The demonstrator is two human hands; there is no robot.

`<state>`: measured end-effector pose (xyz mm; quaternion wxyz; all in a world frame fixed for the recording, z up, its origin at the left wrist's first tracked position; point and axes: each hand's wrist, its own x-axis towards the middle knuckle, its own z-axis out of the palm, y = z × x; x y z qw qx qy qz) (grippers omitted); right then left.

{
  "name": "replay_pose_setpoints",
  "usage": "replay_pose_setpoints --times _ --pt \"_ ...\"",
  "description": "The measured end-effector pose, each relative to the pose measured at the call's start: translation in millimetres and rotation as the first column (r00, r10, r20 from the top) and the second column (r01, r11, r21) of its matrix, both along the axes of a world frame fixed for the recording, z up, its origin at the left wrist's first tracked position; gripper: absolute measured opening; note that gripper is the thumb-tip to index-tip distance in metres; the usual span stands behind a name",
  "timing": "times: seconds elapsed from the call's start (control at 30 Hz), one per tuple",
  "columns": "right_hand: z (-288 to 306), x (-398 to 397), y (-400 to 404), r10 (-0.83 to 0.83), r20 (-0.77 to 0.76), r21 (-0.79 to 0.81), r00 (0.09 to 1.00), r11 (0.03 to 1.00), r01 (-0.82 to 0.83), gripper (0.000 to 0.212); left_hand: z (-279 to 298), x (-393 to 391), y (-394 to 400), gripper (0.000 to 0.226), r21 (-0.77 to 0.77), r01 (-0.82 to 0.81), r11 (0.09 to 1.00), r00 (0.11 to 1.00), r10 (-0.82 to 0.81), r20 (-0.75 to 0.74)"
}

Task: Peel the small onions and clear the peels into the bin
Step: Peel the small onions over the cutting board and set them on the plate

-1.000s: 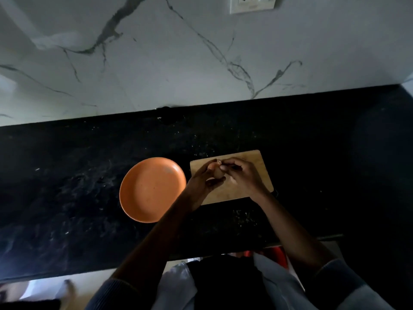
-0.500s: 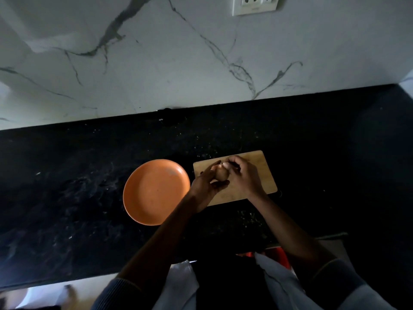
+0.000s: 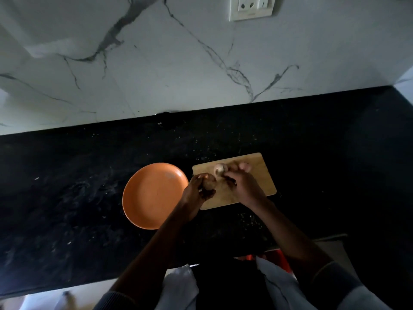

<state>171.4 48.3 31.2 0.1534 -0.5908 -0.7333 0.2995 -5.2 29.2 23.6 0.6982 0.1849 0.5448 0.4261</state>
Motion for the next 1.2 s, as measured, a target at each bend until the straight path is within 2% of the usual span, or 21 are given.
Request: replay_pose_setpoints --times 0.1,0.17,0.23,0.33,0.47,0.67,0.8,0.87,0.93,1.07,1.13,1.2 --pt "2.0 1.6 0.4 -0.059 -0.045 0.070 0.997 0.996 0.062 0.032 -0.5 -0.5 -3.0 0.027 0.011 0.051 0.999 0.997 -0.050 -0.057" --pt "6.2 3.4 3.5 -0.087 -0.161 0.117 0.983 0.987 0.106 0.030 0.0 -1.2 -1.8 0.025 0.024 0.083 0.996 0.993 -0.080 -0.089" --pt "10.0 3.2 7.0 -0.042 -0.225 0.070 0.974 0.996 0.059 0.030 6.8 -0.3 2.3 0.021 0.029 0.114 0.993 0.987 -0.110 -0.115" --pt "15.3 -2.4 11.7 0.021 -0.223 0.024 0.974 1.000 -0.016 0.027 17.4 4.8 8.6 0.025 0.070 0.204 0.977 0.965 -0.189 -0.181" --pt "25.5 -6.2 16.0 -0.077 -0.348 -0.064 0.935 0.996 0.058 0.019 21.7 6.8 13.9 0.032 0.111 0.261 0.959 0.945 -0.230 -0.234" --pt "18.8 -13.5 10.1 -0.106 -0.335 0.036 0.936 0.991 0.125 0.011 20.4 9.3 18.5 0.048 0.024 0.212 0.977 0.965 -0.205 -0.166" --pt "20.2 -21.9 6.4 -0.125 -0.281 0.112 0.952 0.981 0.161 0.014 23.9 10.4 16.0 0.045 0.035 0.173 0.984 0.977 -0.167 -0.135" --pt "23.4 -22.2 6.5 -0.124 -0.233 0.100 0.964 0.984 0.150 0.007 26.3 12.0 14.5 0.044 0.029 0.142 0.989 0.982 -0.137 -0.129" --pt "24.3 -21.2 7.4 -0.115 -0.231 0.044 0.966 0.991 0.129 0.021 28.2 10.6 14.8 0.044 0.005 0.102 0.995 0.985 -0.101 -0.143" --pt "35.7 -19.0 11.3 -0.073 -0.360 -0.051 0.930 0.997 0.059 0.029 24.0 3.4 22.5 0.060 -0.028 0.146 0.989 0.969 -0.149 -0.195" --pt "40.3 -16.0 16.1 -0.018 -0.387 -0.109 0.922 0.994 -0.027 0.025 21.7 -0.5 26.0 0.068 -0.017 0.204 0.979 0.953 -0.203 -0.226" --pt "38.2 -12.7 19.6 -0.006 -0.326 -0.140 0.945 0.989 -0.042 0.015 22.3 -2.9 28.4 0.080 0.006 0.266 0.964 0.929 -0.255 -0.268"
